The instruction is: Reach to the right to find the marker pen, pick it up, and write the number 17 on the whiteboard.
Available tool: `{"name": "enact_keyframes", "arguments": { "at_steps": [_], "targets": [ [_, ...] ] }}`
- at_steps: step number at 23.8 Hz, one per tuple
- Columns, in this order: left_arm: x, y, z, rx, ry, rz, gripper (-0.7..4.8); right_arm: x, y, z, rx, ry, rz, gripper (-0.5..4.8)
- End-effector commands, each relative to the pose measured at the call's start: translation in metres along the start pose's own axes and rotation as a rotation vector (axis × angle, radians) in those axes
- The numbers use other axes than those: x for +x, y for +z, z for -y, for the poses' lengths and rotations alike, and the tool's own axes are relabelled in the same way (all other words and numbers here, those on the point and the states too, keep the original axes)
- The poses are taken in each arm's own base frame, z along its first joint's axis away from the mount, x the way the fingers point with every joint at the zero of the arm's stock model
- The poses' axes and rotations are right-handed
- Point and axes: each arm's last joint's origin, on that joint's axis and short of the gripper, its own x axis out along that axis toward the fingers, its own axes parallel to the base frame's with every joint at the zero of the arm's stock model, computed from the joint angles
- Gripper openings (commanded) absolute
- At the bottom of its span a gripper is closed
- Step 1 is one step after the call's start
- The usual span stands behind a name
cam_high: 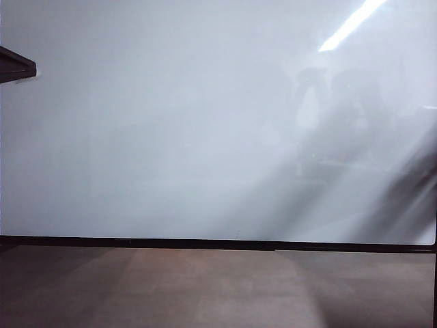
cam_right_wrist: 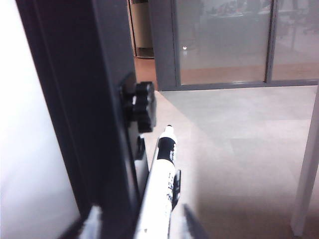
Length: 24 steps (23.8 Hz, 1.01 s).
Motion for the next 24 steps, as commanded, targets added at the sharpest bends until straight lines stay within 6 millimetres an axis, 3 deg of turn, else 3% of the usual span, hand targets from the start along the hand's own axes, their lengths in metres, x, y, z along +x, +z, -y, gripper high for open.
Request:
{"name": "enact_keyframes", "arguments": {
  "at_steps": [1,4,12,17,18,22,23,24],
  "targets": [
    [0.000,0.001,0.000,-0.003,-0.003,0.012,-0.05,0.001,0.001,0.000,-0.001,-0.002,-0.001,2.05],
    [0.000,0.001,0.000,-0.003,-0.003,0.012,-0.05,0.001,0.000,0.000,0.000,-0.004,-0.016,2.02],
    [0.000,0.001,0.000,-0.003,-0.004,0.012,-0.05,0.002,0.003,0.001,-0.009,-0.002,0.001,-0.04],
    [0.000,0.001,0.000,-0.003,-0.003,0.012,-0.05,0.001,0.013,0.003,-0.035,-0.046,0.074,-0.05],
    [0.000,0.001,0.000,-0.003,-0.003,0.013,-0.05,0.000,0.020,0.003,-0.041,-0.068,0.118,-0.04],
    [0.000,0.001,0.000,-0.003,-0.003,0.013,-0.05,-0.019,0.101,0.005,-0.024,-0.360,0.308,-0.05],
    [0.000,0.001,0.000,-0.003,-0.003,0.013,-0.05,-0.026,0.124,0.001,-0.036,-0.395,0.325,-0.05],
    [0.000,0.001,0.000,-0.003,-0.003,0.013,-0.05,-0.040,0.166,-0.012,-0.061,-0.415,0.361,-0.05]
  ]
}}
